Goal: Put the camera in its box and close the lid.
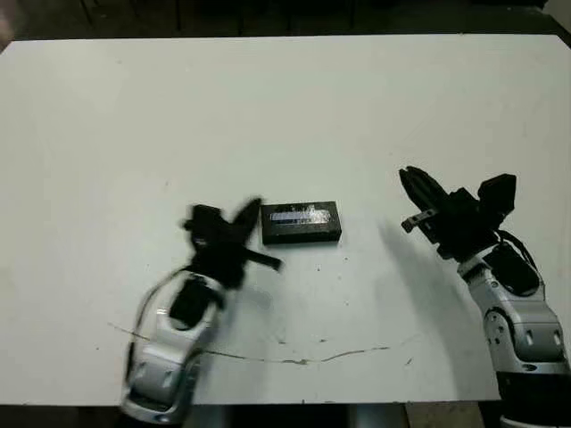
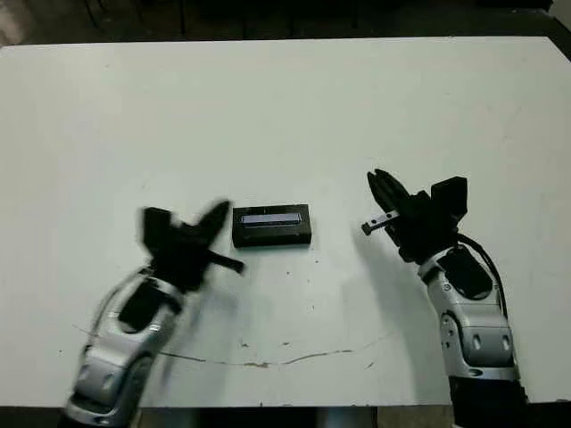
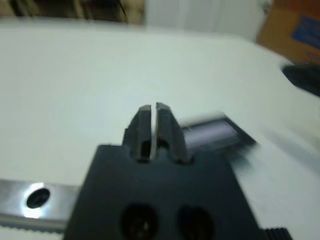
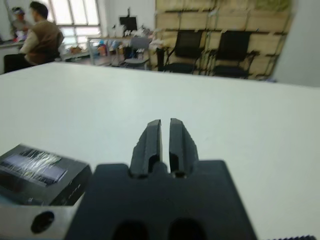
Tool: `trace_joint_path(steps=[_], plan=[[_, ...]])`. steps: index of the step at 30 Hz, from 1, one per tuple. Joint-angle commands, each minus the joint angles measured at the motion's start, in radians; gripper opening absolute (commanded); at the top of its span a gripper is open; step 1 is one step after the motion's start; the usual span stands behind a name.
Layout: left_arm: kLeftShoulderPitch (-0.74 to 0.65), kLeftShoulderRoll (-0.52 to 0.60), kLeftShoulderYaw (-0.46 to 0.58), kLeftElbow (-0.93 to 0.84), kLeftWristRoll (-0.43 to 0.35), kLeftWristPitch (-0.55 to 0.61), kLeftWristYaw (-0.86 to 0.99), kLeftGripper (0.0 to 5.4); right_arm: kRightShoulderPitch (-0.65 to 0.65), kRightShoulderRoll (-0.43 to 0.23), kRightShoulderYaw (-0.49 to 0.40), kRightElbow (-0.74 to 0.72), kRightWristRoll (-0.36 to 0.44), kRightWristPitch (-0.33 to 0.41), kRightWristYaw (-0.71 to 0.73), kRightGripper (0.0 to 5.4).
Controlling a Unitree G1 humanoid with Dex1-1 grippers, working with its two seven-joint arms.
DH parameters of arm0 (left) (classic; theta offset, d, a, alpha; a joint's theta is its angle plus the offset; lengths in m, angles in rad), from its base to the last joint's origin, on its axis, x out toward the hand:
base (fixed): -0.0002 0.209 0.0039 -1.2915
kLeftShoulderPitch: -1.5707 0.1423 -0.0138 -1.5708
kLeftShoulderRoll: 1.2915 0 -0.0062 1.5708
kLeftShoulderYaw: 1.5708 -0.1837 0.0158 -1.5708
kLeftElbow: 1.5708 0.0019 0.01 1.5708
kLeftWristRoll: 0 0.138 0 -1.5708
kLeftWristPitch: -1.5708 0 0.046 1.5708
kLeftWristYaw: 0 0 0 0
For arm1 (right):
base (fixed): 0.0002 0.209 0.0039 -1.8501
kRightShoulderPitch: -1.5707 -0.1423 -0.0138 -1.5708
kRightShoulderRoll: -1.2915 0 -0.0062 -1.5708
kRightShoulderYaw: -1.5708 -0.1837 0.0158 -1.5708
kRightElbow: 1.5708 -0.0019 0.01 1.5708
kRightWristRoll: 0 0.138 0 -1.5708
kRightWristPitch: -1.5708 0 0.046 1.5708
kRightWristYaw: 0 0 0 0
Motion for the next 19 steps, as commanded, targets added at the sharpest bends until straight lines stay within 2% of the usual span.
trace_joint_path(steps=[1, 4, 7, 13, 15, 19], plan=[[0.013, 0.058, 0.102, 0.074, 0.035, -0.154, 0.018, 0.02, 0.025, 0.027, 0.010, 0.001, -0.041, -0.040, -0.043, 0.00], [0.001, 0.070, 0.179, 0.162, 0.053, -0.298, 0.052, 0.02, 0.021, 0.059, 0.025, 0.051, -0.079, -0.132, -0.065, 0.00], [-0.014, 0.058, 0.215, 0.231, 0.065, -0.392, 0.092, 0.02, 0.020, 0.094, 0.048, 0.093, -0.161, -0.216, -0.133, 0.00], [-0.030, 0.023, 0.224, 0.287, 0.056, -0.456, 0.127, 0.02, 0.010, 0.159, 0.076, 0.191, -0.258, -0.343, -0.242, 0.00], [-0.032, 0.016, 0.221, 0.289, 0.058, -0.460, 0.127, 0.02, 0.011, 0.168, 0.077, 0.200, -0.261, -0.343, -0.252, 0.00], [-0.029, 0.006, 0.212, 0.277, 0.049, -0.456, 0.120, 0.02, 0.023, 0.175, 0.080, 0.172, -0.254, -0.297, -0.257, 0.00]])
